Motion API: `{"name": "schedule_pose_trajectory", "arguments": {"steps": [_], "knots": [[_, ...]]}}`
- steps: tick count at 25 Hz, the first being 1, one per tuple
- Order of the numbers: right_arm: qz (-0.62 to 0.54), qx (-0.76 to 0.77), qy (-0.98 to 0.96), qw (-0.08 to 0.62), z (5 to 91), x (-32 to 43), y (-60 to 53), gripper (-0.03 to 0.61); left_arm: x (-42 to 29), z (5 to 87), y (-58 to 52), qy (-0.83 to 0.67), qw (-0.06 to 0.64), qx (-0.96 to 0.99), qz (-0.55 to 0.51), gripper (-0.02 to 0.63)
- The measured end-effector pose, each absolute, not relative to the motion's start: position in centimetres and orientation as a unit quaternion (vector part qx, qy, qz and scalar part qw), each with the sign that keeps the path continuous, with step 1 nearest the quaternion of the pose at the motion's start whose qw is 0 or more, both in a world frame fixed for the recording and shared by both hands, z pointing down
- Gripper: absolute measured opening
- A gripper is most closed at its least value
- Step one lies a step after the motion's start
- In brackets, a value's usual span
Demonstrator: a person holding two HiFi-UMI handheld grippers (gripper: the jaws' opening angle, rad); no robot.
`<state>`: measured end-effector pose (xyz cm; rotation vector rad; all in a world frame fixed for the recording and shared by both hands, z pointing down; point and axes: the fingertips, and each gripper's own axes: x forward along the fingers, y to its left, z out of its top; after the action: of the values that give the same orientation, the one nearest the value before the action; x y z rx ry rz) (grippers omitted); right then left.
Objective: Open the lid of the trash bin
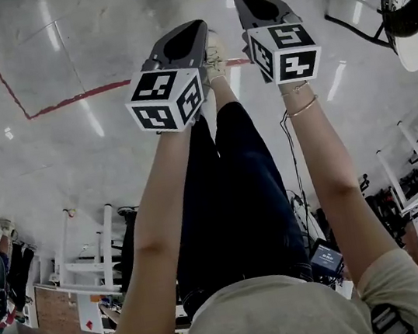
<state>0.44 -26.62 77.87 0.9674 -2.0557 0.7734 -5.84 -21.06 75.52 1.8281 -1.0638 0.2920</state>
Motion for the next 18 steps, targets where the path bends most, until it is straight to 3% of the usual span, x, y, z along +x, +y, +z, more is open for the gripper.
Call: {"name": "schedule_pose_trajectory", "arguments": {"steps": [18], "knots": [[0.331, 0.383, -0.772, 0.385, 80.0, 0.7, -25.9, 0.006, -5.7, 76.2, -22.6, -0.449, 0.489, 0.738, 0.119, 0.008]]}}
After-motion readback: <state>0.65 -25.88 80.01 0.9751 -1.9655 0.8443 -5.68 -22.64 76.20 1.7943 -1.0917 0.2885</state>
